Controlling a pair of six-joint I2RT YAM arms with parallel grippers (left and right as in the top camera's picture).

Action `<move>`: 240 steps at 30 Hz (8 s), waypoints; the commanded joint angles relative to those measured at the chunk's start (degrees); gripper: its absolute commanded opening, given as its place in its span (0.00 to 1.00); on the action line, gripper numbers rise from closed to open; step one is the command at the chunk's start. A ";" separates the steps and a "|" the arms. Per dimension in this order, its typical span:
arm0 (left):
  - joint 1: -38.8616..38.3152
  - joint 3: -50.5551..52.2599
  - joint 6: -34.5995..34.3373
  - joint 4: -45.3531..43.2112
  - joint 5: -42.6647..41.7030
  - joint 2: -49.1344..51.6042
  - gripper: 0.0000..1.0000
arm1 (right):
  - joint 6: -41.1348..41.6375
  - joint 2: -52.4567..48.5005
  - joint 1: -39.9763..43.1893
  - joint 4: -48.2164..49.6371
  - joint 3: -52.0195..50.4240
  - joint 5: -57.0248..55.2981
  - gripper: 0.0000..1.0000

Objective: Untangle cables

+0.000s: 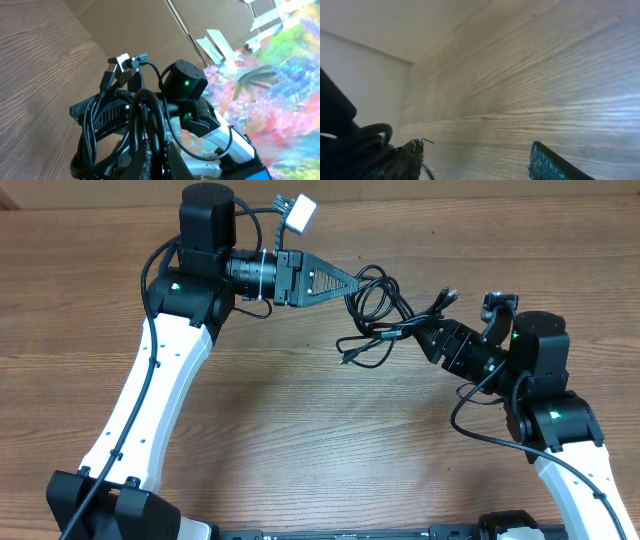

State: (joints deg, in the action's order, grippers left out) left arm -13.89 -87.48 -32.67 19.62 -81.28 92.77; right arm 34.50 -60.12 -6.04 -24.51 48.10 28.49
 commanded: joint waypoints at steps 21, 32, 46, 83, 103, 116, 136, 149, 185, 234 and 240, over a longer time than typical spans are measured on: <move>-1.57 -1.62 4.44 -0.15 -2.16 -1.81 0.04 | 0.02 0.22 0.07 16.02 -0.39 13.94 0.67; -1.55 -1.60 4.44 1.49 2.34 -1.77 0.04 | 1.97 0.22 0.07 22.14 -0.39 18.36 0.67; -1.46 -1.60 7.43 10.23 13.09 -1.77 0.04 | 3.21 0.26 0.11 26.18 -0.39 21.66 0.66; -0.37 -1.60 -20.81 9.94 24.87 -1.77 0.04 | -30.56 0.26 9.07 7.63 -0.48 29.44 0.82; -2.29 -1.60 -25.14 5.62 21.31 -1.77 0.04 | -29.94 0.20 9.01 5.14 -0.50 27.69 0.80; -2.73 -1.60 -31.54 -0.11 16.68 -1.77 0.04 | -33.62 0.20 9.01 5.09 -0.52 23.45 0.80; -6.78 -1.60 -38.21 -4.92 17.11 -1.77 0.04 | -42.91 -6.38 5.62 13.81 -0.52 22.99 0.60; -7.17 -1.60 -36.65 -4.90 17.38 -1.77 0.04 | -38.21 -7.52 5.62 23.30 -0.50 26.12 0.55; -7.78 -1.60 -25.57 -4.42 33.90 -1.77 0.53 | -37.27 -7.52 5.68 23.67 -0.50 49.96 0.04; -11.98 -1.60 42.99 20.26 37.38 -1.68 0.04 | -22.32 -7.52 5.77 17.07 -0.50 33.68 0.04; -11.96 -1.60 38.25 17.27 38.58 -1.68 0.04 | -28.13 -7.52 5.77 17.07 -0.50 44.72 0.04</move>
State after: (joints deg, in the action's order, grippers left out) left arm -26.09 -87.85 8.86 38.92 -45.78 92.51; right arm 10.70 -67.83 0.08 -7.53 47.53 62.41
